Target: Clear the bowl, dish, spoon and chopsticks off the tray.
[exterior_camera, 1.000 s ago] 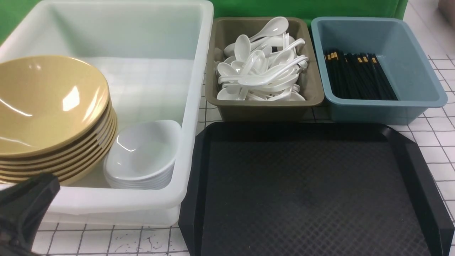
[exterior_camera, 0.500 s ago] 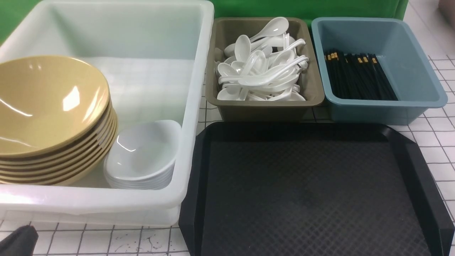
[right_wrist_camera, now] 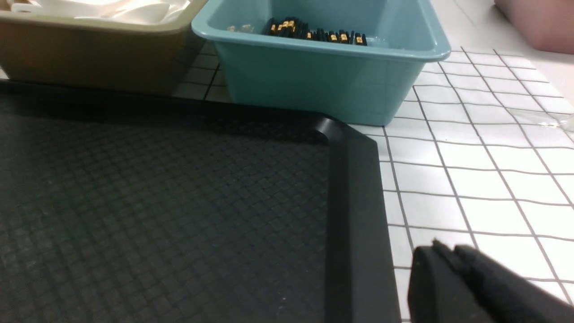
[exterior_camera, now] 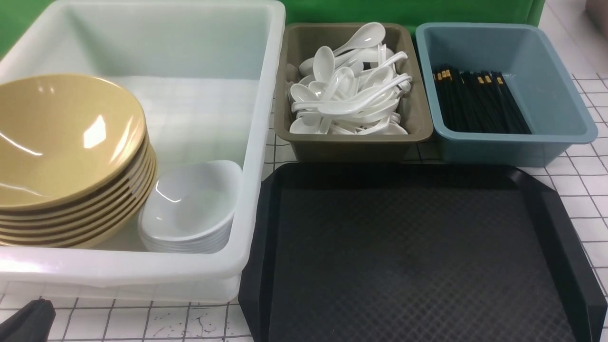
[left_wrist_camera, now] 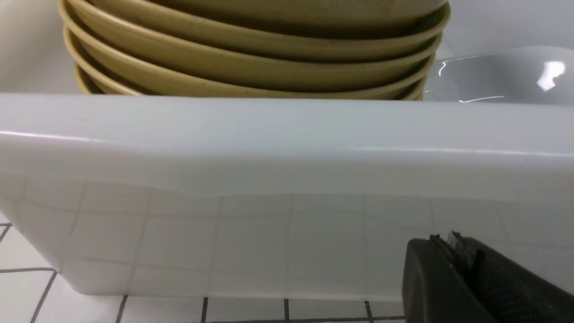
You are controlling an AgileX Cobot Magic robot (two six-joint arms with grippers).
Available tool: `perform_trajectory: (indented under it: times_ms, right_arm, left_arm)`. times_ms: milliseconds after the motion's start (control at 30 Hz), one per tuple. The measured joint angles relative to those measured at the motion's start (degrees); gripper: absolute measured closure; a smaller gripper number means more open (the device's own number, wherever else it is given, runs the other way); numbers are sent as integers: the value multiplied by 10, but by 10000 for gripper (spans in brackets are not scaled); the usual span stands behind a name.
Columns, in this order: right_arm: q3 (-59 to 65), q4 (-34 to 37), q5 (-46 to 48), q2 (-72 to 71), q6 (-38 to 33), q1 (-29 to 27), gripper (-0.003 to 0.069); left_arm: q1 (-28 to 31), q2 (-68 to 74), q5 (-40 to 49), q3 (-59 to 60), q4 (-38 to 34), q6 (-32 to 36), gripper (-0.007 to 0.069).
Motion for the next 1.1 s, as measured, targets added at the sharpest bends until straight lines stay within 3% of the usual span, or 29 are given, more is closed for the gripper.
perform_trajectory:
  times_ms: [1100]
  right_arm:
    - [0,0,0,0,0,0,550]
  left_arm:
    - [0,0,-1,0,-4,0,631]
